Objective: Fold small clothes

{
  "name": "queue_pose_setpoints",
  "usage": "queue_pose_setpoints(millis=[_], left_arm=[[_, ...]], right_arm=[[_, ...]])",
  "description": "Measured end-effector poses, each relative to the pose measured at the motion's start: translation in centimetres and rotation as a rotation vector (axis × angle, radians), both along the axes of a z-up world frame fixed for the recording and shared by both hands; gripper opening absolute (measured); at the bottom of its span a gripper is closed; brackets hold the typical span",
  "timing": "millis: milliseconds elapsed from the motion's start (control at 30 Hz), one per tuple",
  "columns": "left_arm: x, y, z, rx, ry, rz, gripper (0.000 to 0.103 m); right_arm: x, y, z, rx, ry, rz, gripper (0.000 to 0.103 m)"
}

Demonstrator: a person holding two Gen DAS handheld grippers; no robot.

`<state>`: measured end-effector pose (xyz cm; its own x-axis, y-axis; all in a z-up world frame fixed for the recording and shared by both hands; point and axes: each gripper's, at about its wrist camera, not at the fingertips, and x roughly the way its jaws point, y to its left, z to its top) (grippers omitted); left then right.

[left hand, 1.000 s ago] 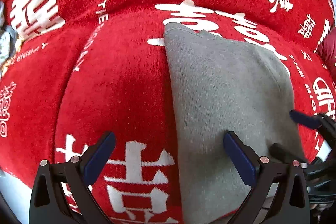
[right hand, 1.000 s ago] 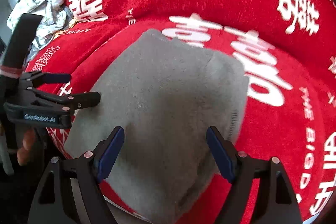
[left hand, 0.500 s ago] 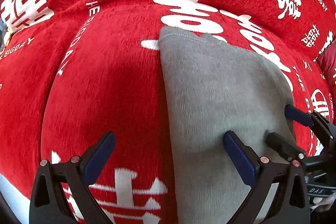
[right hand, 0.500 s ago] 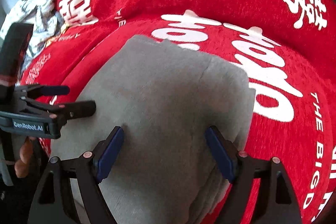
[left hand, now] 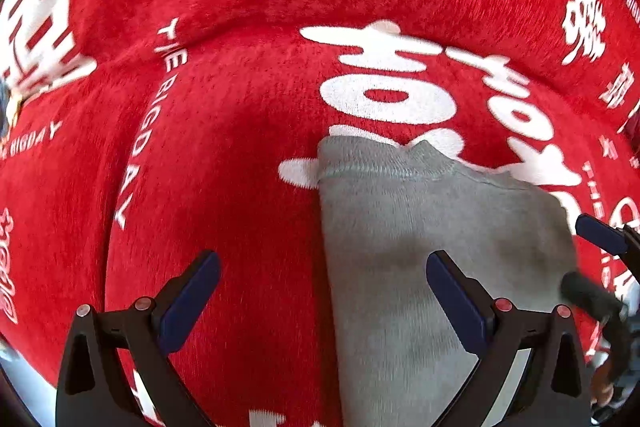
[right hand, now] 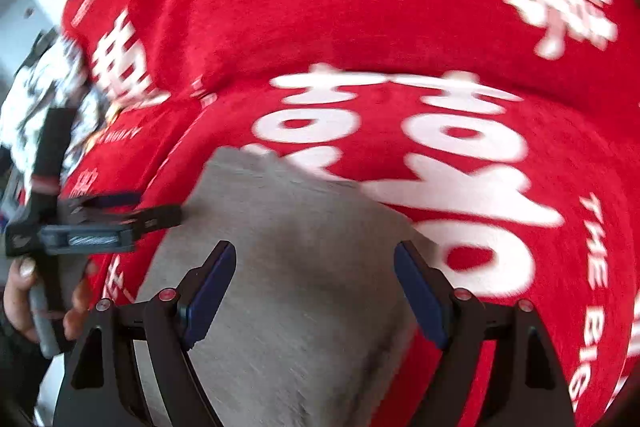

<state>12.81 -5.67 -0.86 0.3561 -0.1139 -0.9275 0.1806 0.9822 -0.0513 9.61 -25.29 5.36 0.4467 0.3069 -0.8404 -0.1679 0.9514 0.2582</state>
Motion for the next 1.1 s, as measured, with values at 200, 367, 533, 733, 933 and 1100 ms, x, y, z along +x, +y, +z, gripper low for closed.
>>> queue_pose_setpoints(millis=[200, 367, 533, 733, 933, 1100], left_arm=[[1.3, -0.6, -2.5, 0.069, 0.030, -0.014, 0.103], [1.1, -0.1, -1.2, 0.069, -0.006, 0.022, 0.103], [-0.9, -0.1, 0.6, 0.028, -0.035, -0.006, 0.103], [-4.4, -0.4, 1.3, 0.016, -0.062, -0.035, 0.103], [-6.4, 0.4, -0.6, -0.007, -0.038, -0.015, 0.103], [-8.1, 1.0, 0.4, 0.029, -0.066, -0.016, 0.103]], right_arm=[[2.4, 0.0, -4.5, -0.151, 0.080, -0.025, 0.084], [1.4, -1.8, -3.3, -0.134, 0.048, -0.109, 0.084], [-2.5, 1.7, -0.2, -0.157, -0.052, 0.049, 0.084], [-5.6, 5.6, -1.5, -0.263, -0.066, 0.167, 0.084], [-7.9, 4.6, -2.8, -0.228, -0.049, 0.135, 0.085], [-10.2, 3.8, -2.3, -0.287, -0.055, 0.126, 0.085]])
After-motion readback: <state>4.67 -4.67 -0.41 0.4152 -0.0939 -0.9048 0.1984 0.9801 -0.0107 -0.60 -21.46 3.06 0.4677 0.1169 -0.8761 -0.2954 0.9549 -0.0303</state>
